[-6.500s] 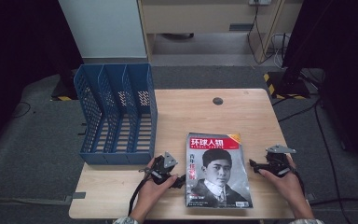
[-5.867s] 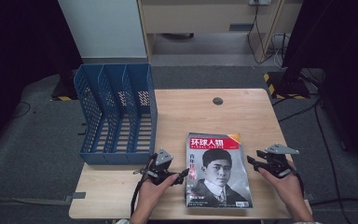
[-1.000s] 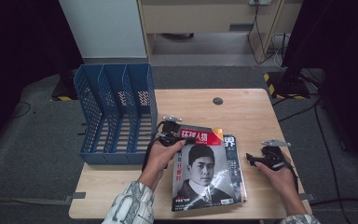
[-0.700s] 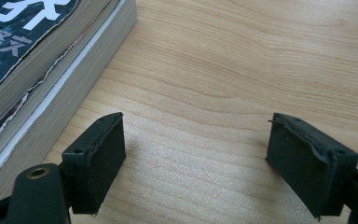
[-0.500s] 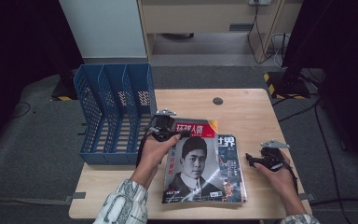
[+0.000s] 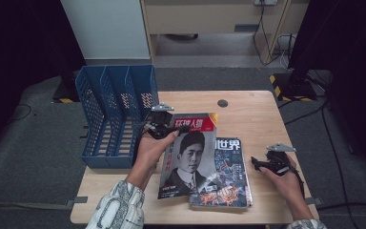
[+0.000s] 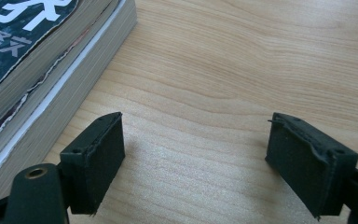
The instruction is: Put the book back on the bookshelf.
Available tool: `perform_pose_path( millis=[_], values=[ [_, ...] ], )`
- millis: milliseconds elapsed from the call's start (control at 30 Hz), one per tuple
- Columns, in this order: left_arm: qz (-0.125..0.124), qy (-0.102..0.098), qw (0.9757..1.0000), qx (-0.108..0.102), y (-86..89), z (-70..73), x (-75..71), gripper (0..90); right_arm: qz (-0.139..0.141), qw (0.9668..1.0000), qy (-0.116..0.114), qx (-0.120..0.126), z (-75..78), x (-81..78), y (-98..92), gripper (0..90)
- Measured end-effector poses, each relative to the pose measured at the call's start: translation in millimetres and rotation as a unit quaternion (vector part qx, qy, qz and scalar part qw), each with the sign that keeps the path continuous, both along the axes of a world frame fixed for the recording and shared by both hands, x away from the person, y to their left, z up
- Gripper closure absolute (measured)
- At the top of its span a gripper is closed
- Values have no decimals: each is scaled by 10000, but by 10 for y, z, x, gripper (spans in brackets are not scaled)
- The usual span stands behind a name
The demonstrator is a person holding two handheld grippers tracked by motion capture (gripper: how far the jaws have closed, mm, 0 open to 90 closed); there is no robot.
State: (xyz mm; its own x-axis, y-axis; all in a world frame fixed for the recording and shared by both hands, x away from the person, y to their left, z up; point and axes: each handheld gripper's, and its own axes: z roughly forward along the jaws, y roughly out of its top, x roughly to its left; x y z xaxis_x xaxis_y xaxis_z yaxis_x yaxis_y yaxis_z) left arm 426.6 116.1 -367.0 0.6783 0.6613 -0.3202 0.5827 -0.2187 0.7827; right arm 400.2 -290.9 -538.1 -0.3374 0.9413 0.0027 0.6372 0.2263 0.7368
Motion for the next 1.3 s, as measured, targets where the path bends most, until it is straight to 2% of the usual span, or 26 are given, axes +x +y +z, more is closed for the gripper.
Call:
perform_pose_path(
  millis=[633,1100,1300],
  values=[
    [221,-394,9990,-13,178,468,-4,864,-21,10000,2,20,1,-2,6,194],
    [376,-573,9976,50,308,677,-15,864,-35,10000,8,25,2,-4,8,195],
    [431,-699,9966,65,363,818,-57,864,-21,10000,18,19,3,-5,7,195]
  ],
)
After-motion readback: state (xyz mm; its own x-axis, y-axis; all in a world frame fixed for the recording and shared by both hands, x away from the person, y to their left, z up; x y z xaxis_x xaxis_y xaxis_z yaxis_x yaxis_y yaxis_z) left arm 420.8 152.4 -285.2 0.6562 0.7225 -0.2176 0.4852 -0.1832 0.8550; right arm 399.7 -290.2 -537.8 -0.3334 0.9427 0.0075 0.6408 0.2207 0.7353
